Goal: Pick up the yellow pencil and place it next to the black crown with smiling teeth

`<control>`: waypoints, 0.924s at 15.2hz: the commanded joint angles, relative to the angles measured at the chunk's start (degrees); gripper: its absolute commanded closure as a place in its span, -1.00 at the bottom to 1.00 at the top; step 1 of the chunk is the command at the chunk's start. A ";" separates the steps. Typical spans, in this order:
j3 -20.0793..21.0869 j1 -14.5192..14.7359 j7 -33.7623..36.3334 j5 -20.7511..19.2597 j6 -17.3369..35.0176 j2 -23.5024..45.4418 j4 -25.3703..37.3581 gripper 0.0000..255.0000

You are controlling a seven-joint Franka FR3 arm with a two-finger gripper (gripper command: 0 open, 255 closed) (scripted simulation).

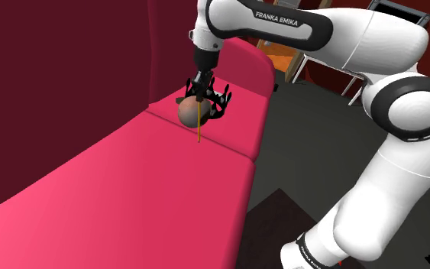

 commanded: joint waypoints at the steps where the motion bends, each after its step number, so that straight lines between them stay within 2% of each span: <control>1: -1.09 -1.73 -2.82 0.20 0.69 -0.85 -1.34 1.00; 8: -4.80 -6.96 -11.73 0.02 1.04 -0.18 -0.38 1.00; 14: -7.75 -11.24 -19.07 -0.32 0.55 2.70 3.56 1.00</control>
